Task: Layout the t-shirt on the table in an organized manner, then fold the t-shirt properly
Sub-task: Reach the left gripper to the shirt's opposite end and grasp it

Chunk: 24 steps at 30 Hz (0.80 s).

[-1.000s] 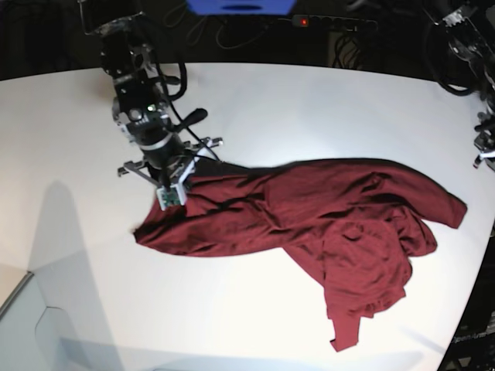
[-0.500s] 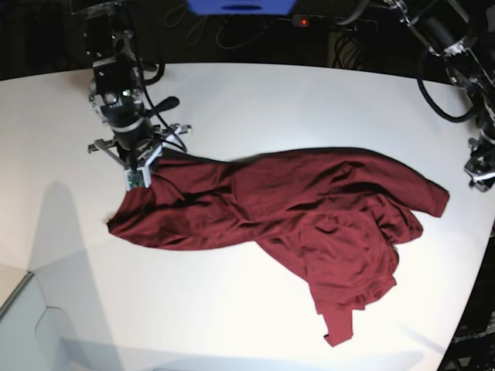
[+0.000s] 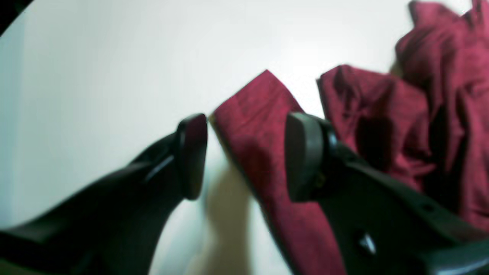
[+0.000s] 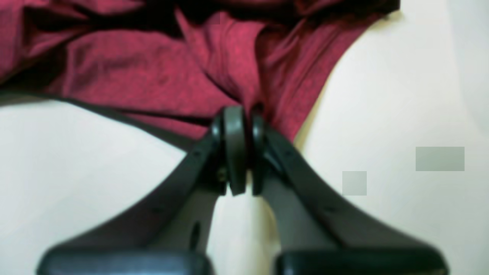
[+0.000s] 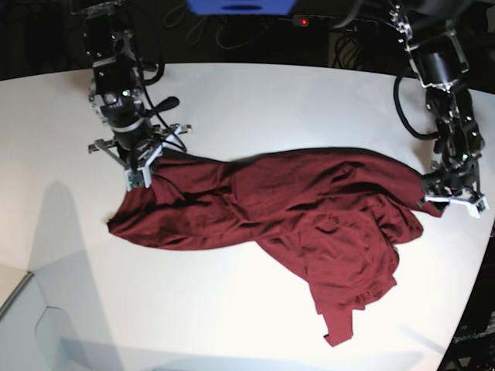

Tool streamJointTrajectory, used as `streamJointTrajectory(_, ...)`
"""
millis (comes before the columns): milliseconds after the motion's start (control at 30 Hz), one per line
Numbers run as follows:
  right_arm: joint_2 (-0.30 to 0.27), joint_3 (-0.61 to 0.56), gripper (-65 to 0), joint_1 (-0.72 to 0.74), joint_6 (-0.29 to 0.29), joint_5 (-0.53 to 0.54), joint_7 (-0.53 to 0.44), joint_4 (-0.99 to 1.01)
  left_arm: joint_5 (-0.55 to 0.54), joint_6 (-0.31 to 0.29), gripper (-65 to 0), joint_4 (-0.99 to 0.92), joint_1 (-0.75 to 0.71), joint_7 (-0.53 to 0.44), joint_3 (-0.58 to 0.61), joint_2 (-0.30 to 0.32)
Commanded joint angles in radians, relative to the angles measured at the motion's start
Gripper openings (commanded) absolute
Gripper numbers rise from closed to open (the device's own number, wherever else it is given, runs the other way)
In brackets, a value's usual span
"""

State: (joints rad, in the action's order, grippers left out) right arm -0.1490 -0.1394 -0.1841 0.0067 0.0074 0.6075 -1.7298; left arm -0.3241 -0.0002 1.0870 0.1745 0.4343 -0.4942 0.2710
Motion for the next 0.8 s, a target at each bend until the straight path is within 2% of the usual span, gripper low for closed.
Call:
streamJointTrajectory(0,-0.004,0.002,-65.0,0.007,0.0,-0.002,-0.022,-0.019,0.009,-0.005,-33.4,0.0,0.023,-0.039,0.006,0.017)
streamJointTrajectory(433,-0.002,0.005,-65.0,0.007,0.0,-0.002,-0.022,-0.019,0.024,-0.005,-34.9,-0.127,0.032,-0.067,0.007,0.015)
streamJointTrajectory(500,-0.002,0.005,-65.0,0.007,0.0,-0.002,-0.022,-0.019,0.021,-0.005,-41.5,-0.121,0.03,-0.062,0.007,0.015)
streamJointTrajectory(533,-0.002,0.005,-65.0,0.007,0.0,-0.002,-0.022,-0.019,0.021,-0.005,-47.0,-0.12,0.029,-0.062,0.007,0.015)
streamJointTrajectory(600,-0.002,0.005,-65.0,0.007,0.0,-0.002,-0.022,-0.019,0.021,-0.005,-63.2,-0.118,0.029,-0.059,0.006,0.015)
streamJointTrajectory(667,-0.002,0.005,-65.0,0.007,0.0,-0.002,-0.022,-0.019,0.019,-0.005,-65.0,-0.118,0.027,-0.059,0.001,0.015)
streamJointTrajectory(700,-0.002,0.005,-65.0,0.007,0.0,-0.002,-0.022,-0.019,0.018,-0.005,-62.8,-0.115,0.026,-0.059,-0.001,0.015)
streamJointTrajectory(767,-0.002,0.005,-65.0,0.007,0.0,-0.002,-0.022,-0.019,0.016,-0.005,-65.0,-0.078,0.017,-0.058,-0.005,0.014)
